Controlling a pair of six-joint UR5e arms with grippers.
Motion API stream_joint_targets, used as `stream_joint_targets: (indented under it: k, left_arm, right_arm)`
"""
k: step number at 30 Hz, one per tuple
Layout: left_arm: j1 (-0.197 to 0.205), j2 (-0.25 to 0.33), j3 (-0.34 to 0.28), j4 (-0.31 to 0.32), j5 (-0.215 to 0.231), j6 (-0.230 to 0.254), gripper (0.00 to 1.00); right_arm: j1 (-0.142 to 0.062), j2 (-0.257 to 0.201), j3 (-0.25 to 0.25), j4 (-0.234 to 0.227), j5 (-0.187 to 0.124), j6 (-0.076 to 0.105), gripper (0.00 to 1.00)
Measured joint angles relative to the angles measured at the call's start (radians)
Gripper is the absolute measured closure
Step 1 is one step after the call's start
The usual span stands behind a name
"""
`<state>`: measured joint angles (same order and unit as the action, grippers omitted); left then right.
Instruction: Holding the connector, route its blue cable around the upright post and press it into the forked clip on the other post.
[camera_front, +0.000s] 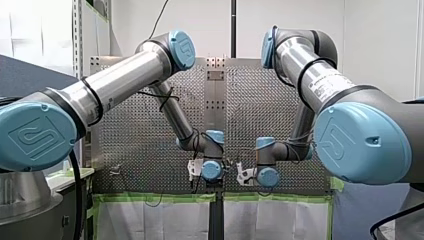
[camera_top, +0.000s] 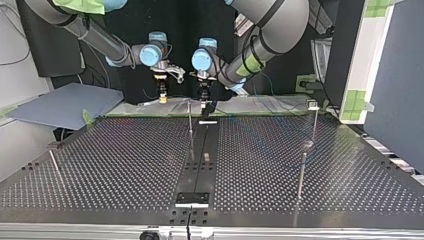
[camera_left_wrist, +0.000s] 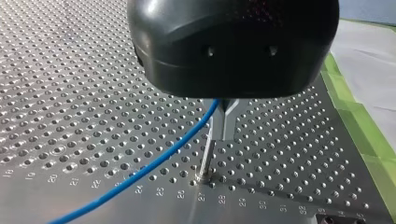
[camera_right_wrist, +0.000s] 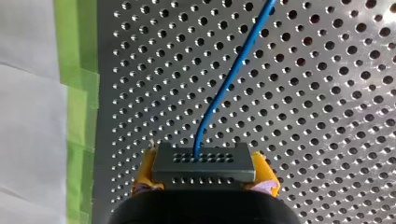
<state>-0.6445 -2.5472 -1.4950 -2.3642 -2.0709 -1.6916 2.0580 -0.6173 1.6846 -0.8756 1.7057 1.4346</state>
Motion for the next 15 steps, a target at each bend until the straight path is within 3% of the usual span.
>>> stream_joint_targets:
  k: [15]
  left_arm:
    - [0.013, 0.000, 0.000, 0.002, 0.017, -0.004, 1.00]
  right_arm:
    - [-0.029, 0.000, -0.026, -0.004, -0.006, 0.010, 1.00]
